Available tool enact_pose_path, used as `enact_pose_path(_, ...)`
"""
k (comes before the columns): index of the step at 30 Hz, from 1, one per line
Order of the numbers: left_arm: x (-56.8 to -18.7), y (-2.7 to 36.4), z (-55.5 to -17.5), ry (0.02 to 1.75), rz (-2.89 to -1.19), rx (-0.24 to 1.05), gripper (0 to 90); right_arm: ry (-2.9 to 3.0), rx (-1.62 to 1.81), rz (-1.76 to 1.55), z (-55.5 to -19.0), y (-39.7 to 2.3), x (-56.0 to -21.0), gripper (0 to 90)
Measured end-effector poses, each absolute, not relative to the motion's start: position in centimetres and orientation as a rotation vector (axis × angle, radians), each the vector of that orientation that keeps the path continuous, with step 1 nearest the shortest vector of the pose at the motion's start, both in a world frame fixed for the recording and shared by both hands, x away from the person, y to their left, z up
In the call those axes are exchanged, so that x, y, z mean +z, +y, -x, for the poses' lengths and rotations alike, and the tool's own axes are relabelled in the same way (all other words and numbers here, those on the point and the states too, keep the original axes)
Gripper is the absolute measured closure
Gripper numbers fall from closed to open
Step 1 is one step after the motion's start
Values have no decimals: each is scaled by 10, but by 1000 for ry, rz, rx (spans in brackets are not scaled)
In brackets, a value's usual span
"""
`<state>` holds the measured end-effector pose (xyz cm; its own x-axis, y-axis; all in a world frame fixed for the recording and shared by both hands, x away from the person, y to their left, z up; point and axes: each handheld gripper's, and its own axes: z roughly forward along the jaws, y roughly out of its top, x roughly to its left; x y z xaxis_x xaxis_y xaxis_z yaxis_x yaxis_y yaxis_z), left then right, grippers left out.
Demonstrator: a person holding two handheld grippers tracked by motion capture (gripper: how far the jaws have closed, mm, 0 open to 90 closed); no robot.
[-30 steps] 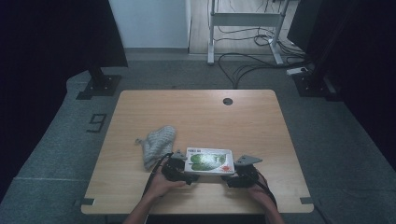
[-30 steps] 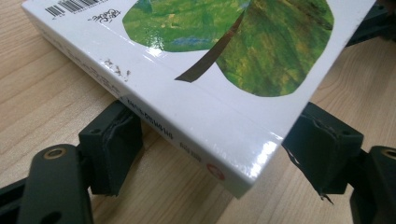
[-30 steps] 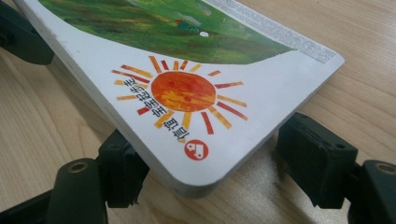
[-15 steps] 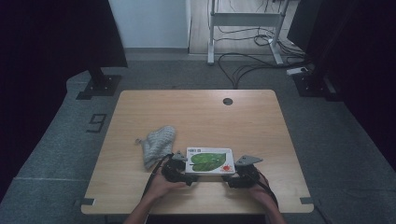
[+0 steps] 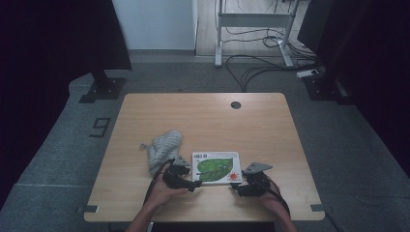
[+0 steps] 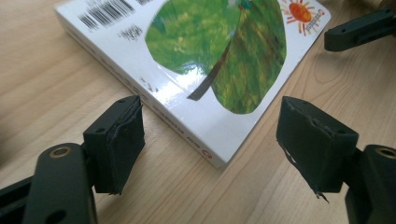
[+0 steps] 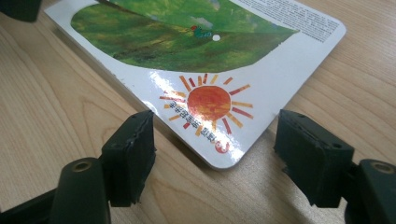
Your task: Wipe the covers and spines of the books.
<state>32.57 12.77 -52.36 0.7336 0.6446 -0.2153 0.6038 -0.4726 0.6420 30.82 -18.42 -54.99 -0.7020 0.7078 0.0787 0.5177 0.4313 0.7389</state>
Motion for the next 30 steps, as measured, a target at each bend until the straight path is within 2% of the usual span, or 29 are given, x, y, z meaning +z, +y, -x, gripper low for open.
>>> enact_pose_path(13, -499, 153, -331, 1005, -2112, 291, 242, 2438, 1132, -1069, -308, -184, -550, 289)
enact_pose_path(18, -493, 171, -344, 1105, -2073, 460, 239, 2434, 1140, -1072, -308, -185, -550, 289)
enact_pose_path(30, -492, 186, -377, 1255, -2010, 587, 230, 2431, 1147, -1078, -308, -186, -551, 290)
